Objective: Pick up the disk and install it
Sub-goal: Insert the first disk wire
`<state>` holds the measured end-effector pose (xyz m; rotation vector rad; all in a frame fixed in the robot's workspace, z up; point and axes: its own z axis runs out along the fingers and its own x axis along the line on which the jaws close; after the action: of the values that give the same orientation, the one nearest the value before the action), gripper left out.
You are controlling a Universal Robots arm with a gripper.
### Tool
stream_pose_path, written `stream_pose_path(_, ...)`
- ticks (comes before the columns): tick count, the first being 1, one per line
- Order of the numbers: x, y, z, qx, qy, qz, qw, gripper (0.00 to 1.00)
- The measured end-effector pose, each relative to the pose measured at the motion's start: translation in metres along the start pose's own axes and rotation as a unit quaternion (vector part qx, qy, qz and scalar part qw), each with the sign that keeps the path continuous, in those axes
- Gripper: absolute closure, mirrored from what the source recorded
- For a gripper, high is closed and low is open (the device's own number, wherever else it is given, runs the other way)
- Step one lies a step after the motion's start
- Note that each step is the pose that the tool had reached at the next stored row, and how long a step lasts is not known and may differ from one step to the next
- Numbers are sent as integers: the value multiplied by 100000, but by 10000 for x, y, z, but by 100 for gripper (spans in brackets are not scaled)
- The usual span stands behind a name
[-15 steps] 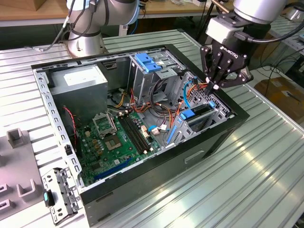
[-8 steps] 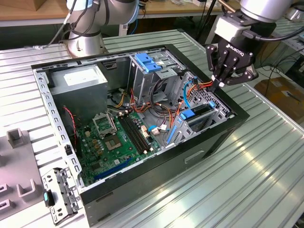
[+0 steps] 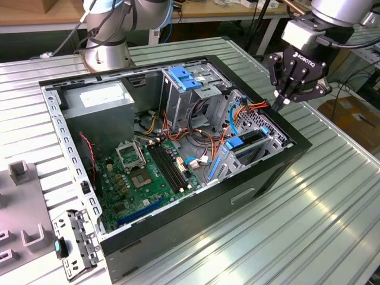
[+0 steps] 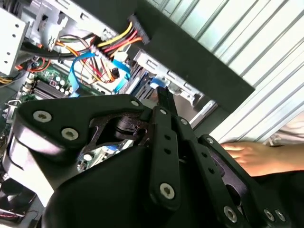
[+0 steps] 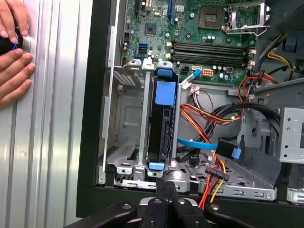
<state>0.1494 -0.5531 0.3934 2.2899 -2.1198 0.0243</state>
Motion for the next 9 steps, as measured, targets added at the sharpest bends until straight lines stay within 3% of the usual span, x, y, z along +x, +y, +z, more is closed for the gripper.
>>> stream_pose_path(2,-2,-7,1,22,14,-795,99997,89)
stream_pose_path(5,-3,-10,2,107,34,-4089,99916,89)
stream_pose_path(7,-3,-10,4,158,43,-6105,99813,89)
stream_pose_path(9,-3,-9,5,217,57,-8411,99645,89)
